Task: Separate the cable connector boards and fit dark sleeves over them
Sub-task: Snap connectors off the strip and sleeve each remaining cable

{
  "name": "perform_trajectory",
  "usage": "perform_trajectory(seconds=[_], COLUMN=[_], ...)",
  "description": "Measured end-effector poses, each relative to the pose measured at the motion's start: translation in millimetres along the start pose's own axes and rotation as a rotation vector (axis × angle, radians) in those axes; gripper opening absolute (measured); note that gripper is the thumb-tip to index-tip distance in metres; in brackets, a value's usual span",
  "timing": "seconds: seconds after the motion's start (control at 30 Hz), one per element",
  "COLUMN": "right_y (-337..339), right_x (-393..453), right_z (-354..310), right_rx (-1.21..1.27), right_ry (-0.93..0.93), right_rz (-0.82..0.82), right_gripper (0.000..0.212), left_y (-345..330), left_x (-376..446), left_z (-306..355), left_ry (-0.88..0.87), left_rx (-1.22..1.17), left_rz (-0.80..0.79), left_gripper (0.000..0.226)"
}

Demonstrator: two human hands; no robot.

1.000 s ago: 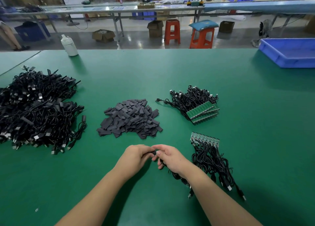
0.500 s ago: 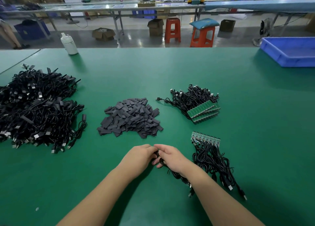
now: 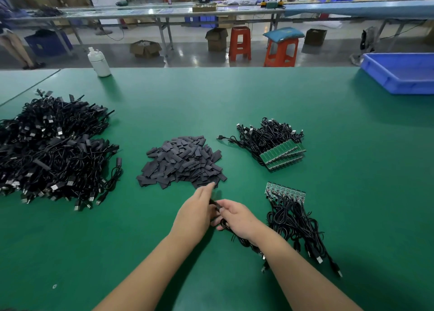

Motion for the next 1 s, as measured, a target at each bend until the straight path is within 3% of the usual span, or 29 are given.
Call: perform_trajectory(seconds=[0.1, 0.2, 0.4, 0.47, 0.57, 0.63, 0.77, 0.83, 0.9, 1.0], right_y=[7, 23, 17, 13, 9, 1, 14, 20, 21, 18], right_x=[-1, -1, 3, 8, 13, 11, 4, 0, -6, -11], right_z=[-5, -9, -17, -19, -27, -33, -47, -43, -21, 0], right_rx=[0.044, 0.168, 0.757, 0.866, 0.869, 0.606, -0.540, -0.957, -1.204, -1.340], right_ry=[0.010, 0.036, 0.092, 0.095, 0.111, 0.089, 0.140, 0.177, 0.104, 0.025], right_rz=[0.081, 0.256, 0.445, 0.484, 0.475, 0.377, 0.192, 0.079, -0.094, -0.271], right_gripper=[0.031, 0.029, 0.025, 0.026, 0.025, 0.023, 0.038, 0.052, 0.063, 0.070], left_y=[13, 6, -18, -18, -19, -16, 18, 50, 88, 144], left_x=[2, -4, -15, -15, -17, -18, -4, 9, 24, 46], left_z=[-24, -29, -15, -17, -25, -29, -56, -84, -116, -166], left_ry=[0.227, 0.317, 0.339, 0.392, 0.481, 0.501, 0.541, 0.562, 0.557, 0.562], left_rx=[-0.180, -0.363, -0.547, -0.670, -0.817, -0.832, -0.800, -0.757, -0.653, -0.396], left_rz=[0.100, 0.015, -0.216, -0.236, -0.256, -0.253, -0.124, -0.020, 0.093, 0.307], left_gripper=[0.045, 0.011, 0.028, 0.030, 0.016, 0.007, 0.007, 0.008, 0.010, 0.025])
Point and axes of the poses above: each hand's wrist, its own x-axis towards the middle knuckle, its own y-axis out of the back of the hand, z = x × y, the point moved 10 cm from there along x, towards the middle knuckle, and after that the axes turned 14 degrees about y, right-handed, at the moved point
